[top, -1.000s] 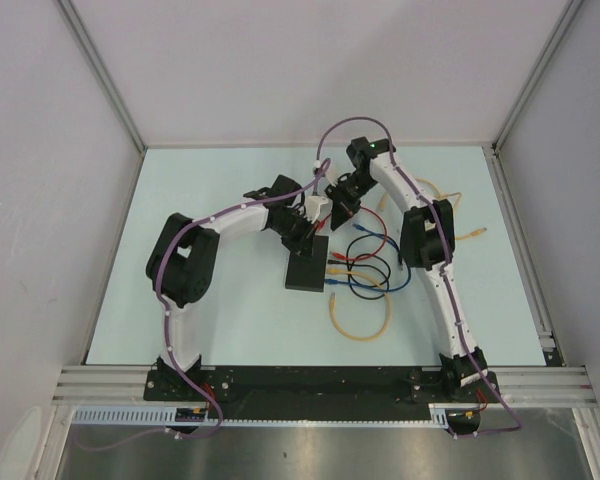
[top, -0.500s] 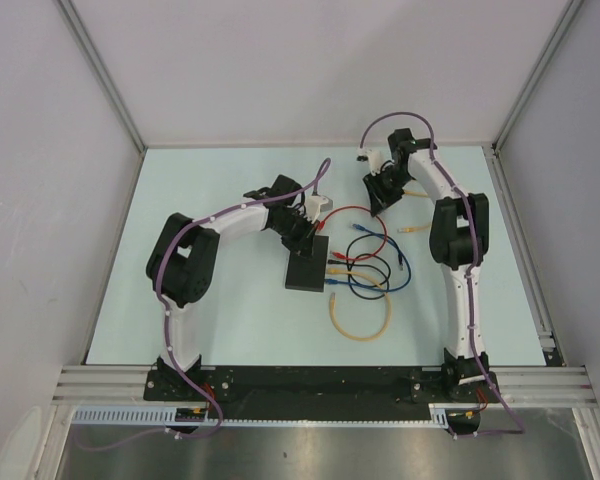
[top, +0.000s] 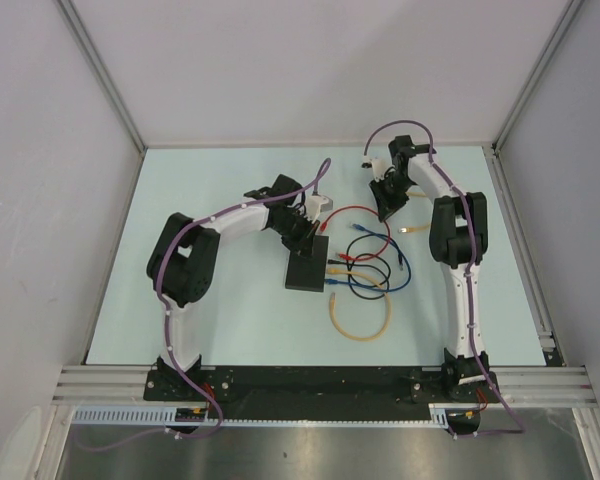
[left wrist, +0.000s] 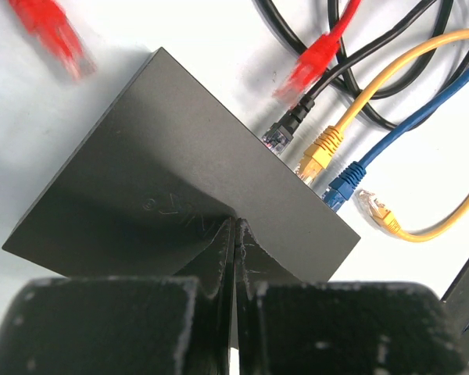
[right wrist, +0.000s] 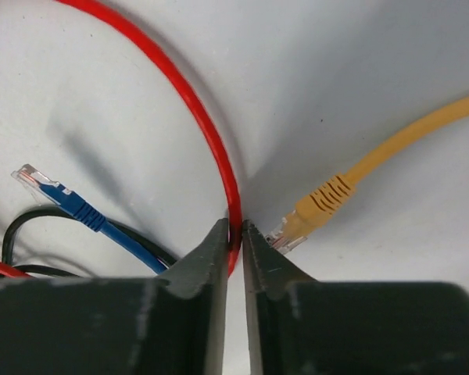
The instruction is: Pull the plug from the switch port
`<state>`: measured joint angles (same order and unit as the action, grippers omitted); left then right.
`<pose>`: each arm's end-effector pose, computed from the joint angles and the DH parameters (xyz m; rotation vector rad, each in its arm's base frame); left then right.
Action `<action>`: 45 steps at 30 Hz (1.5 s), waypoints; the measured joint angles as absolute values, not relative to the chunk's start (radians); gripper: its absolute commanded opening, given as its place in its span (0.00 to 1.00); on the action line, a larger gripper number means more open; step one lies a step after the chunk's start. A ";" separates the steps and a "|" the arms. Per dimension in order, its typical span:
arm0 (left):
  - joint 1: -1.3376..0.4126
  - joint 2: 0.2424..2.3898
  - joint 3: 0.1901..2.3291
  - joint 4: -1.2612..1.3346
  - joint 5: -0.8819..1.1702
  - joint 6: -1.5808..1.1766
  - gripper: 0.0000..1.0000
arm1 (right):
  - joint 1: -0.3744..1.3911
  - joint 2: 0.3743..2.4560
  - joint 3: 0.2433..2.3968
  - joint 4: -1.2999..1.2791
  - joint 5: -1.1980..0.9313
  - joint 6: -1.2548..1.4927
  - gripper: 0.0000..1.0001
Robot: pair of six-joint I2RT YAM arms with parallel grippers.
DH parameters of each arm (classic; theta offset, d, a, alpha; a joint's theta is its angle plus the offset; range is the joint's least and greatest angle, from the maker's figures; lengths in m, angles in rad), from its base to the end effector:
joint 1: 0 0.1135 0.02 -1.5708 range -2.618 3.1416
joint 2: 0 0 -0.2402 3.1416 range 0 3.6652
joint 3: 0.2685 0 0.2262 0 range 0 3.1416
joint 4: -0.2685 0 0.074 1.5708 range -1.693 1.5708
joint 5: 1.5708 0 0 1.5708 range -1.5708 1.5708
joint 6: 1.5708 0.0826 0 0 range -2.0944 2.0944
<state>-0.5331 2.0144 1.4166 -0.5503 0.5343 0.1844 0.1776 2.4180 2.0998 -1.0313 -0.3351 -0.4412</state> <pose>0.3202 -0.2378 0.1250 1.0975 2.4748 -0.8291 0.4473 0.1079 0.1130 -0.9181 2.6963 0.4359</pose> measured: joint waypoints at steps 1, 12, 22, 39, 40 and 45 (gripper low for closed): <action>-0.533 2.016 1.418 -0.552 0.534 0.184 0.01 | 0.178 2.418 2.098 -1.028 -0.332 -0.440 0.05; -0.534 2.031 1.445 -0.582 0.534 0.184 0.00 | 0.160 2.317 2.024 -0.960 -0.349 -0.420 0.00; -0.534 2.040 1.459 -0.597 0.535 0.184 0.01 | -0.020 2.321 2.334 -0.997 -0.302 -0.471 0.00; -0.538 2.032 1.459 -0.599 0.521 0.186 0.02 | -0.082 2.422 2.363 -1.000 -0.395 -0.442 0.53; -0.540 2.030 1.459 -0.600 0.517 0.188 0.02 | -0.075 2.396 2.305 -0.979 -0.443 -0.443 0.54; -0.546 2.025 1.458 -0.601 0.503 0.195 0.02 | 0.019 2.255 2.021 -0.946 -0.622 -0.473 0.57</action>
<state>-0.5461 2.0251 1.4582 -0.6006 0.5030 0.1951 0.0193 2.2551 2.0209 -0.9459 -0.6224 -0.4732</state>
